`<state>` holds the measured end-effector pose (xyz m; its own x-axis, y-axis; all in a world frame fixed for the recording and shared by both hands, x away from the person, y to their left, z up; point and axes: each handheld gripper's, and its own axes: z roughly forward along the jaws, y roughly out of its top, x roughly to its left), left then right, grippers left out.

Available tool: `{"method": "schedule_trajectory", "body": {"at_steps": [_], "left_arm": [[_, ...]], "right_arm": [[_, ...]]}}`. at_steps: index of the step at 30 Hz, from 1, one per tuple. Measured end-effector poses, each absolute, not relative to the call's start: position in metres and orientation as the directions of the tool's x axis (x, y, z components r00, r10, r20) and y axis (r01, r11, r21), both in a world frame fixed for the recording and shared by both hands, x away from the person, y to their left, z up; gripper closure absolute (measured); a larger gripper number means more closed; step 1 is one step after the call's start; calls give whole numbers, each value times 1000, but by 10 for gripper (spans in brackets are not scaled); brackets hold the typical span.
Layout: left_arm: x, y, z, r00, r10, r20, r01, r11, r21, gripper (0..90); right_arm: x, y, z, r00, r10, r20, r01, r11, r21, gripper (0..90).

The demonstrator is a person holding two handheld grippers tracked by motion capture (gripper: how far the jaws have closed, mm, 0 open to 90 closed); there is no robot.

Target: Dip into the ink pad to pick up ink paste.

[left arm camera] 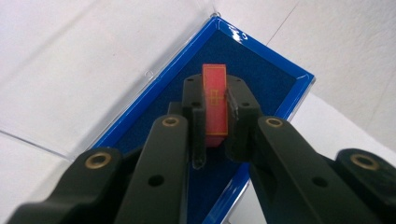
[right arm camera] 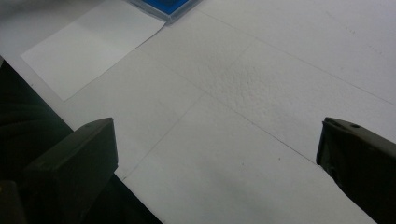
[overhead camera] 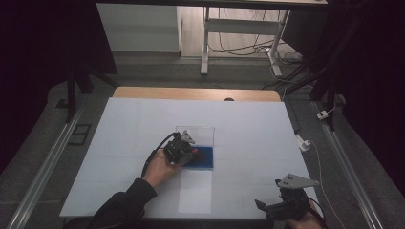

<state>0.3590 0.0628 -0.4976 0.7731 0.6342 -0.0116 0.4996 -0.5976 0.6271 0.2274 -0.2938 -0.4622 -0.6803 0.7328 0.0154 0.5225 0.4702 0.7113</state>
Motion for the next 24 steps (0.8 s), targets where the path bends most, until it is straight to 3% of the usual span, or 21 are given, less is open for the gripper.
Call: {"method": "schedule_trajectory", "body": {"at_steps": [4, 14, 24], "left_arm": [[356, 59, -497, 775, 631, 27, 482, -618, 621, 808], [367, 73, -501, 770, 629, -107, 537, -549, 641, 808], [366, 68, -495, 787, 615, -51, 508, -599, 620, 803]], "right_arm": [[227, -293, -463, -684, 729, 12, 521, 478, 707, 0], [227, -292, -463, -687, 727, 6, 518, 485, 705, 0], [227, -294, -462, -690, 724, 7, 514, 483, 709, 0]]}}
